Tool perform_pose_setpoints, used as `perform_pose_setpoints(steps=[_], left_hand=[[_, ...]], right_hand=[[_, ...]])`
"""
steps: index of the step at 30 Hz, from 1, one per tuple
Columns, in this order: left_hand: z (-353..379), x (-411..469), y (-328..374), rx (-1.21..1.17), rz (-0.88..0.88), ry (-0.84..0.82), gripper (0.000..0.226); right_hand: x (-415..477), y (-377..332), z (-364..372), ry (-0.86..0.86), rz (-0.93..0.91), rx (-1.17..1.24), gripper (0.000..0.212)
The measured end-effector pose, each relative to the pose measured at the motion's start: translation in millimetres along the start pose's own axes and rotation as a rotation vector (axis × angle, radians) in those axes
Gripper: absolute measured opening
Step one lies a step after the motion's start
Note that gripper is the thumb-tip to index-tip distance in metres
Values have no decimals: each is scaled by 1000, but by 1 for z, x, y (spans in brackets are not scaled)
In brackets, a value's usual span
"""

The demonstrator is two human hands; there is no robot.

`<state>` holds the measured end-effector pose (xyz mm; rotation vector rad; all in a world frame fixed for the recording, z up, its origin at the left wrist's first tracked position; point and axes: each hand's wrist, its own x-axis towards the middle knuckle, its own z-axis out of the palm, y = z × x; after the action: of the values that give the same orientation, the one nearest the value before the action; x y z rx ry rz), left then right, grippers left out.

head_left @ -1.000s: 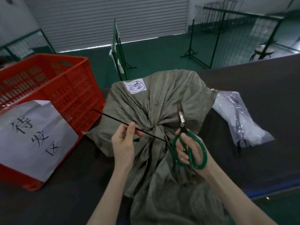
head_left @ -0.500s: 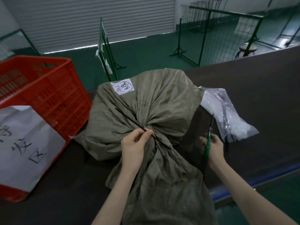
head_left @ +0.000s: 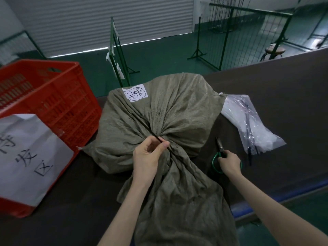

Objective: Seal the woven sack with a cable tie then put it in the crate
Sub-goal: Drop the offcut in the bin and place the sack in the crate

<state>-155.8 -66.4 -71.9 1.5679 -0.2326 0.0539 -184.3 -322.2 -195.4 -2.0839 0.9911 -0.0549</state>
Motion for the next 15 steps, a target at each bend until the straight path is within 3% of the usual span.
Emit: perform_pose_setpoints(steps=[3,6,10,15], left_hand=[[-2,1,1,42,6,-10,12],[-3,1,1,82,-6,-33,12],[-5,-2,4,121,19,-58,12],[-6,-8,11,120,37,-88,12]], right_hand=[[0,-3,3,0,-17,-83,42],[-9,-13,-2,128,-67,-56,32],[-35,-41,-13,332,-219,272,14],[-92,-90,-27,240,-505,539,21]])
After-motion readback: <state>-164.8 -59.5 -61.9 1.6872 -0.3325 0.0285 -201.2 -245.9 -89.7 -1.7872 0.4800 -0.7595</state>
